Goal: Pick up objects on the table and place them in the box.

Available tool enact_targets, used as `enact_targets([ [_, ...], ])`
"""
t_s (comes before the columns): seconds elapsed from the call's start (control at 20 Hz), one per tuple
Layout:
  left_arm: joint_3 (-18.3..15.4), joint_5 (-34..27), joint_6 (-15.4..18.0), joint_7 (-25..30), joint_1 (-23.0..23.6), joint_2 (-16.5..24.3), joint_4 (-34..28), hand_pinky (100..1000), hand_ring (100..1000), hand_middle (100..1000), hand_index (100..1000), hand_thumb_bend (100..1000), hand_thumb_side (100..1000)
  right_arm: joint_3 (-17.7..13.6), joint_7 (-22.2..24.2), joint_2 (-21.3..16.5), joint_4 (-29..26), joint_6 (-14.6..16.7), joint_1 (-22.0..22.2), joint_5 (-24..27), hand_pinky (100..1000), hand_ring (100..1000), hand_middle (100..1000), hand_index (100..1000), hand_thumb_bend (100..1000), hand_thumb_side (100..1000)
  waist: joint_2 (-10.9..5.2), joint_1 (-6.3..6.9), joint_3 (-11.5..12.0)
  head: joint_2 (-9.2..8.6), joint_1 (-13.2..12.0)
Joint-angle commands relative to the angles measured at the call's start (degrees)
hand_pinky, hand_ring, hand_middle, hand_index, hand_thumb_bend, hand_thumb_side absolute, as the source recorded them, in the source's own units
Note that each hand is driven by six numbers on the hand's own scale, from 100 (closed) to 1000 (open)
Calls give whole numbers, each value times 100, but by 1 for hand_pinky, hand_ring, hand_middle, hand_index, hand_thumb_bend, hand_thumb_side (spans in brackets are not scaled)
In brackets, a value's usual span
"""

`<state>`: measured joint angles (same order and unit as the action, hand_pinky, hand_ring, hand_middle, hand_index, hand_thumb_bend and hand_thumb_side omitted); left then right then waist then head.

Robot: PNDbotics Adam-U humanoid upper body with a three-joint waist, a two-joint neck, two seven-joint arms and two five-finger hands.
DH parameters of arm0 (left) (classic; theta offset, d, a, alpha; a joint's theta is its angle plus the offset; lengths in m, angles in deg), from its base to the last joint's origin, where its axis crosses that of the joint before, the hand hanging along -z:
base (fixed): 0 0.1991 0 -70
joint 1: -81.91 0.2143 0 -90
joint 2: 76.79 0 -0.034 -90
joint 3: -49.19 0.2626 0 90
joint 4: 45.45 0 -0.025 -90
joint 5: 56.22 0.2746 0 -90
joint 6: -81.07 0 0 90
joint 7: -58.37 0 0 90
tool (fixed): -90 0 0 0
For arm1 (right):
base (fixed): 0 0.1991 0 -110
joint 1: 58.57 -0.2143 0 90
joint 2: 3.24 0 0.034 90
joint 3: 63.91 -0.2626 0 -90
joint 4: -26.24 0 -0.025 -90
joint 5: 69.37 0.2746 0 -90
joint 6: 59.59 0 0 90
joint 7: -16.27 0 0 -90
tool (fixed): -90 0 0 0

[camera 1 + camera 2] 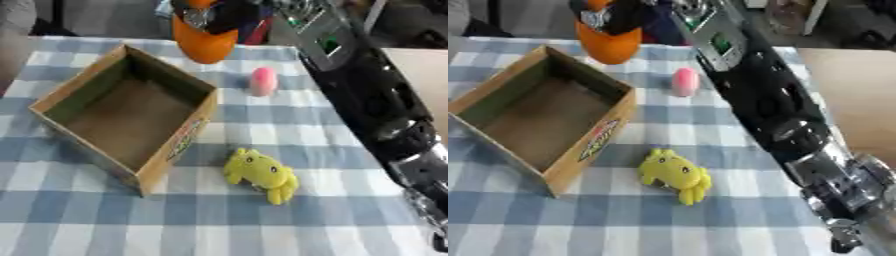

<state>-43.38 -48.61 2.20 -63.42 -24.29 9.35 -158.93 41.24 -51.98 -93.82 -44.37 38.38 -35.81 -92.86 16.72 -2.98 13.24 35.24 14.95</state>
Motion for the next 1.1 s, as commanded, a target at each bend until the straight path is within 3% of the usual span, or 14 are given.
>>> enact_targets([
  [0.05,24,-41,25,46,-133,62,-112,311,702,607,818,100,684,-114,-235,190,238,32,-176,-331,415,484,200,256,100,271,-63,31,58,-125,116],
  [0.25,43,-78,41,74,-217,14,-112,311,702,607,817,100,684,-213,-548,511,667,113,-160,-820,412,481,198,255,100,270,21,35,159,-201,213],
  [0.3,45,-84,41,79,-228,6,-112,311,702,607,817,100,684,-239,-664,581,760,140,-156,-945,408,479,198,255,100,229,36,35,175,-211,225],
  [0.35,48,-88,40,83,-236,-1,-112,311,702,607,817,100,684,-260,-793,653,849,163,-151,-1070,407,478,197,255,100,269,47,36,186,-217,235],
  [0.45,55,-97,41,92,-251,-10,-112,311,701,607,817,100,684,-289,-1049,804,1015,202,-136,-1325,402,474,198,255,100,268,59,40,199,-224,265],
  [0.8,75,-128,42,119,-291,-33,-112,311,701,607,817,100,682,-284,-1819,1217,1283,373,-29,-2189,359,421,205,257,100,264,74,64,231,-237,362],
  [1.1,81,-151,50,133,-326,-47,-112,311,700,607,817,100,682,-295,-2158,1481,1574,475,171,-2782,359,421,206,259,100,258,93,76,252,-270,381],
])
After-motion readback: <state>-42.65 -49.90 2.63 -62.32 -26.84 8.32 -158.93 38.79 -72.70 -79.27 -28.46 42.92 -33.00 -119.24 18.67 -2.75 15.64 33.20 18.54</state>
